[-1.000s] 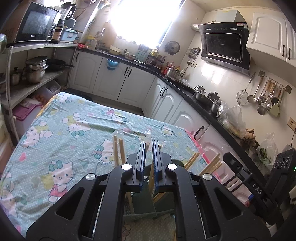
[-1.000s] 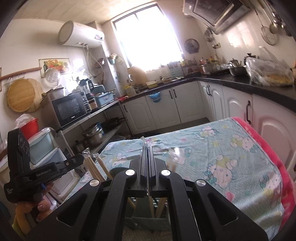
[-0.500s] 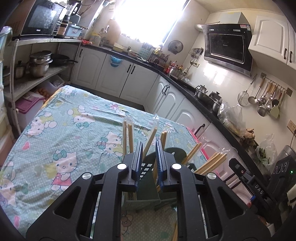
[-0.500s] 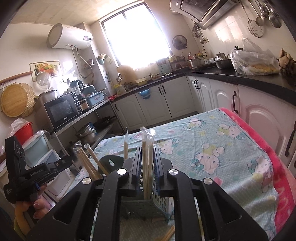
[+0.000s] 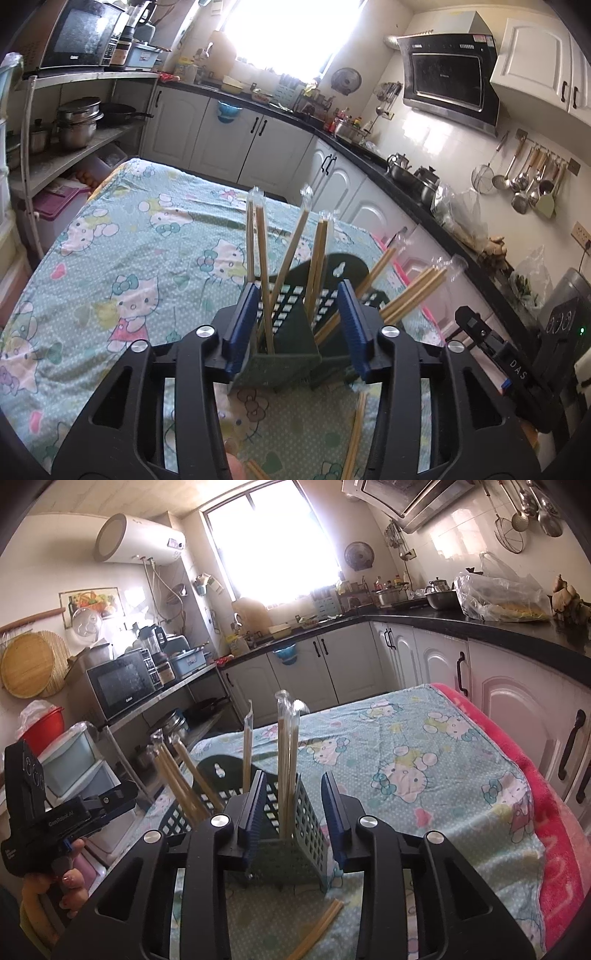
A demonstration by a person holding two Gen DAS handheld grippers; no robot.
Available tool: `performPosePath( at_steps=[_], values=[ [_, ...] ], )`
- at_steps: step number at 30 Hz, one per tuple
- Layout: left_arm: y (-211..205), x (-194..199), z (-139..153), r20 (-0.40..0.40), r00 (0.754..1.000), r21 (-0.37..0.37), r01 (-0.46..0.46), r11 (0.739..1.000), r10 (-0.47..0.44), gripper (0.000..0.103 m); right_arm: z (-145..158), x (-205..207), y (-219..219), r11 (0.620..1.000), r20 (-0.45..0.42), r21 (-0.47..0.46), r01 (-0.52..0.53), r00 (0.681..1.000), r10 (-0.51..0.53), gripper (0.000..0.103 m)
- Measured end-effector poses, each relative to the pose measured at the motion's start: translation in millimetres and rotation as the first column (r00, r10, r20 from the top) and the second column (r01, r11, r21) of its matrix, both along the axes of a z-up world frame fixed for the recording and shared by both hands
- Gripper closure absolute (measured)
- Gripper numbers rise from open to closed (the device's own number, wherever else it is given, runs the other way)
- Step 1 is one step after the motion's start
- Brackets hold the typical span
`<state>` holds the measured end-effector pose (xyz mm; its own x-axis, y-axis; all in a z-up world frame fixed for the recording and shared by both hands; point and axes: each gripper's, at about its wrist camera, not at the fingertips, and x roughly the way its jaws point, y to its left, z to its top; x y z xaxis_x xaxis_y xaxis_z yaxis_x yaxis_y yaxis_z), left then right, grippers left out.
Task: Organize utensils
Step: 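Lower both held chopsticks into the caddy and open both tools, then pull both open tools back from the caddy toward the last loose chopsticks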
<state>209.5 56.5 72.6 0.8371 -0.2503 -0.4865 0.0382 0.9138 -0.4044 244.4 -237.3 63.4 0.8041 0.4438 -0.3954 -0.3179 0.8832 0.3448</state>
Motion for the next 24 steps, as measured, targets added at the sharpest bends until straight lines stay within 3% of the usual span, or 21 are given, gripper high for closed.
performPosePath(
  at_steps=[9, 21, 22, 24],
  values=[
    [-1.7, -15.0, -16.3, -0.037, 0.999, 0.013, 0.007, 1.000, -0.006, 0.055, -13.7, -14.6, 4.2, 0.999, -0.040, -0.034, -0.029, 0.999, 0.028, 0.064],
    [-0.7, -32.3, -29.1, -0.069, 0.998, 0.020, -0.004, 1.000, 0.005, 0.054, -24.2, -32.9, 6.6, 0.997, -0.061, -0.053, -0.060, 0.997, 0.056, 0.050],
    [-0.9, -33.1, -30.5, -0.074, 0.997, 0.021, -0.005, 1.000, 0.006, 0.039, -25.3, -33.8, 6.9, 0.996, -0.064, -0.056, -0.063, 0.996, 0.059, 0.050],
    [-0.6, -35.4, -33.3, -0.078, 0.997, 0.022, -0.007, 1.000, 0.009, 0.026, -27.5, -34.8, 6.8, 0.996, -0.071, -0.061, -0.067, 0.995, 0.063, 0.049]
  ],
)
